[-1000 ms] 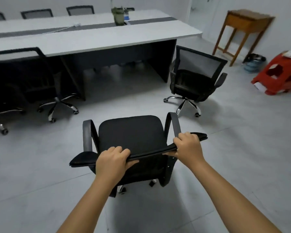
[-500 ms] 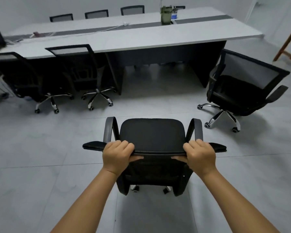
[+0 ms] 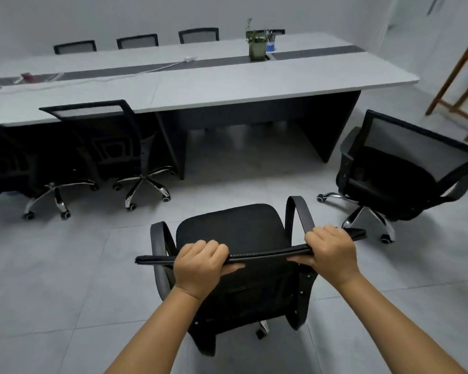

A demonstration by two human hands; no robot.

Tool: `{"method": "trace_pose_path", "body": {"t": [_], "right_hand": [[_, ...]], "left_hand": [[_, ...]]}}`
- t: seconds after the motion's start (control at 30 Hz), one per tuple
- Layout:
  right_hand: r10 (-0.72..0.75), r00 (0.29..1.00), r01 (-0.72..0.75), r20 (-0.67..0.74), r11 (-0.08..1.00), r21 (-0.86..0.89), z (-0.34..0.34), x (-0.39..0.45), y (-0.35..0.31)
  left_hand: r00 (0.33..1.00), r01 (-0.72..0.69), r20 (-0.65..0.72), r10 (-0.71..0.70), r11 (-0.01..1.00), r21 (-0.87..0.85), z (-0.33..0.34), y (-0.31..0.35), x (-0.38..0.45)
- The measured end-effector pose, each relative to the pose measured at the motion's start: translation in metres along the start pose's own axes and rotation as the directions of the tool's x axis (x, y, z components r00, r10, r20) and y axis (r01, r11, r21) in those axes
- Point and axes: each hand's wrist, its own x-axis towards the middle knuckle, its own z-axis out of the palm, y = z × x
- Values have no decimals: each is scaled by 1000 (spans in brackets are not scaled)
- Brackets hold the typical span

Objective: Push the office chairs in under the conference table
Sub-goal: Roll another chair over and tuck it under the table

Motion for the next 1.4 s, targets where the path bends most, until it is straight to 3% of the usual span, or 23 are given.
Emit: {"method": "trace_pose_path", "body": {"t": [0.4, 0.97, 1.4], "right_hand": [[49, 999, -48, 19, 998, -47, 139, 116, -17], [-41, 999, 41, 32, 999, 6, 359, 274, 127], [-72, 996, 69, 54, 997, 46, 520, 408, 169]], "left_hand": [[993, 59, 101, -60, 998, 14, 135, -134, 53], [969, 143, 198, -150, 989, 48, 351, -198, 190], [968, 118, 217, -129, 991, 64, 509, -314, 290]]}}
